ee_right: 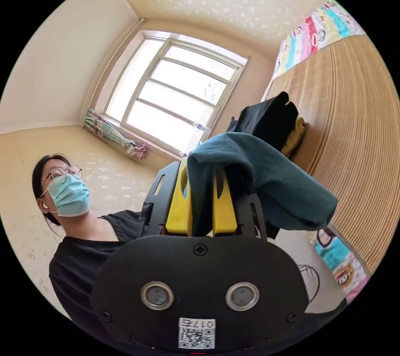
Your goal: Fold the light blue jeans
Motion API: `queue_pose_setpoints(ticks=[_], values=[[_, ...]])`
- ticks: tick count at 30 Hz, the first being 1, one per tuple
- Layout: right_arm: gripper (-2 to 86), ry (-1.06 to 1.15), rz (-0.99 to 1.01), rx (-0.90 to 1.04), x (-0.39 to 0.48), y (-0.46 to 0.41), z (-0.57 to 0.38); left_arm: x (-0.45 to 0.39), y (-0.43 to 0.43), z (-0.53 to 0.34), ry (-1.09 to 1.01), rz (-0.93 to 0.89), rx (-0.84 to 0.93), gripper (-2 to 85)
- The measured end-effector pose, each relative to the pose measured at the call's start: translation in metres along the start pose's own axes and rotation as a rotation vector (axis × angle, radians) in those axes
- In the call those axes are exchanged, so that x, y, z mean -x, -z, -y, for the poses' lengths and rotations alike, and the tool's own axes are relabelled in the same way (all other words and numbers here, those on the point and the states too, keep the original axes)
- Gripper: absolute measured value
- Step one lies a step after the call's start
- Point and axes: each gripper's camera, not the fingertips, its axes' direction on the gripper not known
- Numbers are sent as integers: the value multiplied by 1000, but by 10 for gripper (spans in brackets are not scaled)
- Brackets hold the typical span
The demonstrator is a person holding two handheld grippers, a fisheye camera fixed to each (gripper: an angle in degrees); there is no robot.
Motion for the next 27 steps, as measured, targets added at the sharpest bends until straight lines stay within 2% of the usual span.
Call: queue_pose_setpoints(ticks=[3, 5, 7, 10, 13, 15, 16, 18, 19, 22, 24, 25, 27], values=[[81, 176, 29, -15, 39, -48, 61, -77, 84, 73, -169, 146, -90, 80], [78, 187, 31, -23, 49, -80, 89, -107, 129, 102, -227, 268, -135, 81], [75, 178, -15, -25, 49, -114, 107, -100, 165, 122, -207, 373, -148, 84], [74, 110, -186, 12, 11, -171, 112, -14, 226, 105, 3, 513, -198, 95], [64, -29, -286, 101, -54, -205, 71, 80, 276, -12, 157, 625, -377, 99], [33, -102, -271, 203, -96, -212, 12, 134, 285, -144, 221, 669, -472, 84], [28, -118, -269, 218, -104, -210, -4, 143, 282, -176, 234, 683, -492, 78], [14, -165, -304, 242, -128, -182, -64, 170, 259, -294, 300, 755, -520, 65], [12, -177, -326, 240, -132, -171, -78, 174, 250, -317, 320, 775, -513, 65], [7, -228, -571, 213, -137, -105, -133, 186, 190, -385, 338, 793, -403, 67], [7, -315, -896, 184, -128, -42, -152, 195, 105, -382, 245, 680, -158, 77], [7, -323, -965, 151, -121, -25, -153, 195, 75, -378, 214, 668, -75, 76], [7, -317, -1192, -78, -75, 47, -154, 178, -59, -362, 47, 662, 261, 72]])
